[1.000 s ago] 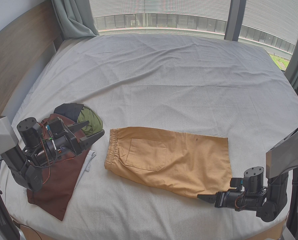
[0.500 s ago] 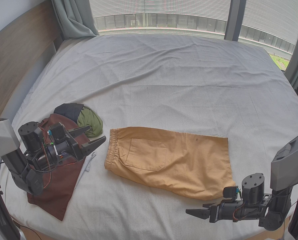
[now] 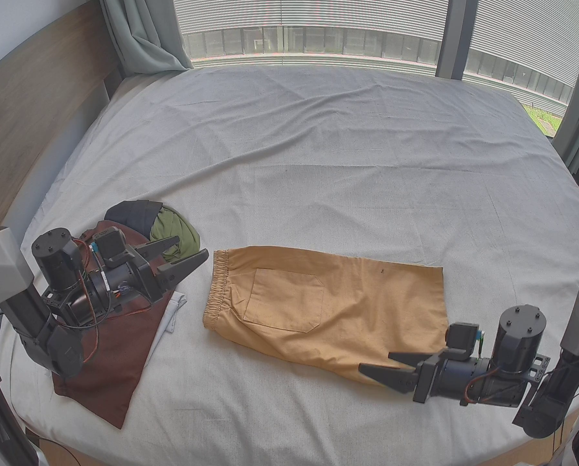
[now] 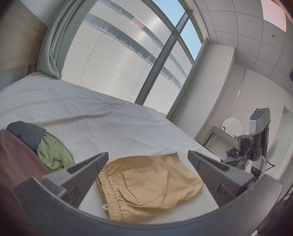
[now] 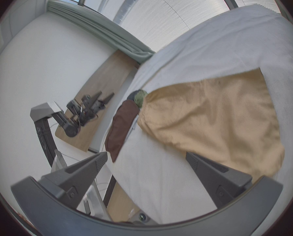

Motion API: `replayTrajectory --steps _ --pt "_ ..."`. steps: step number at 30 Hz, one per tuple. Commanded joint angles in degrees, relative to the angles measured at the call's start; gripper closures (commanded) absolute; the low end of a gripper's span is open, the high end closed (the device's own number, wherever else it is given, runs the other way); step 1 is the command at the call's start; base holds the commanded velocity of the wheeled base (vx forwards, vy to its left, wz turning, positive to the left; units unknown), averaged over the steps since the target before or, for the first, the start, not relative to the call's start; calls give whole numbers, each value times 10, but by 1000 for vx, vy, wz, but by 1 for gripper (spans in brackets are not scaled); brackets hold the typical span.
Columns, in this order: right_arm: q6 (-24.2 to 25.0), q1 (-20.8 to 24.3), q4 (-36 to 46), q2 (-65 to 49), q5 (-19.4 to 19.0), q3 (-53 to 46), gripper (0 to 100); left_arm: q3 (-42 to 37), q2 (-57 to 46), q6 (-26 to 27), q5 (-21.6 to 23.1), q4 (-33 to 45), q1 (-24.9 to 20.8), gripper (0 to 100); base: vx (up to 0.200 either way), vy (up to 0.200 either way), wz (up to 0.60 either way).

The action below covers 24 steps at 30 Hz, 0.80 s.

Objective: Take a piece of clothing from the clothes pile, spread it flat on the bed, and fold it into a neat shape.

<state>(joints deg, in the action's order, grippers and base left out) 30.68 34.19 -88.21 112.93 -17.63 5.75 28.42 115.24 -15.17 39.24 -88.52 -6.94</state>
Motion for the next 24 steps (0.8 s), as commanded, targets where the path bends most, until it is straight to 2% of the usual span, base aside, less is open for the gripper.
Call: replayTrajectory --steps 1,11,24 --pt "-2 -27 0 -25 -5 55 0 -10 -2 0 6 0 2 0 0 0 0" --pt "0 -70 -1 -22 -16 99 0 -18 17 0 6 0 0 0 0 0 0" --pt "-1 -77 -1 -20 -15 101 0 -29 29 -48 5 0 3 0 0 0 0"
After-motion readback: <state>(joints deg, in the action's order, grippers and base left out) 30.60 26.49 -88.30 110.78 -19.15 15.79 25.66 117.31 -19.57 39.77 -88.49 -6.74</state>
